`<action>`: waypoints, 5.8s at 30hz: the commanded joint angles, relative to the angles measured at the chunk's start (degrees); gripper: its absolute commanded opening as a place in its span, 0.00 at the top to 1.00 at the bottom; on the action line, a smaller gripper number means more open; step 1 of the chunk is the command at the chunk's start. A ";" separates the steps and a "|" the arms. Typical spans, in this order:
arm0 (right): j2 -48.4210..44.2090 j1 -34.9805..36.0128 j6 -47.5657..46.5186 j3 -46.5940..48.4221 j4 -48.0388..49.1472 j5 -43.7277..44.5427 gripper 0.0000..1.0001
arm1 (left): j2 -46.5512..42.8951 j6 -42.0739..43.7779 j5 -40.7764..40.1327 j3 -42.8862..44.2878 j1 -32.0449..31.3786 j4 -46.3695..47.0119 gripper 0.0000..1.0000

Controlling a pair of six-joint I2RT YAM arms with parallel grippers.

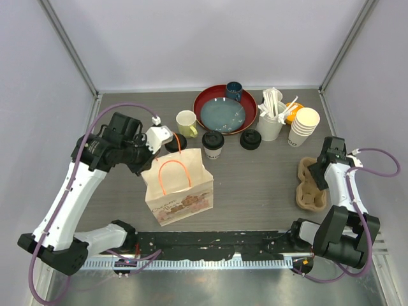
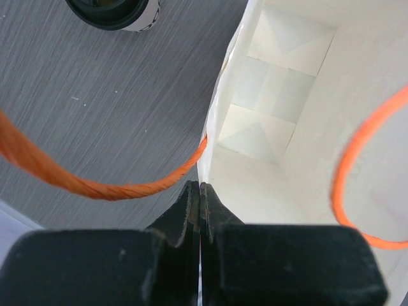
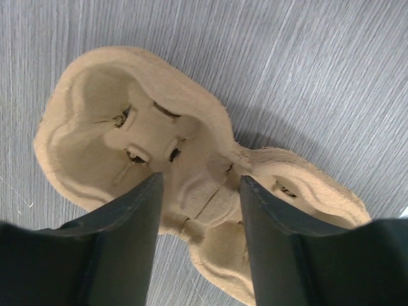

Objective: Pack the takeout coffee

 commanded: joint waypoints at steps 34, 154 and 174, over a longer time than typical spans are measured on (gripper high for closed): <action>2.21 0.00 9.70 6.48 -15.99 -9.28 0.07 | -0.55 0.43 -5.14 1.33 -4.89 -1.54 1.00; 22.95 17.31 -37.22 21.25 -4.41 1.01 0.65 | 0.95 3.07 -7.25 3.27 -6.21 -4.61 1.00; 20.23 21.09 -35.90 15.36 -1.07 3.65 0.69 | 1.12 3.50 -7.24 3.36 -6.21 -4.79 1.00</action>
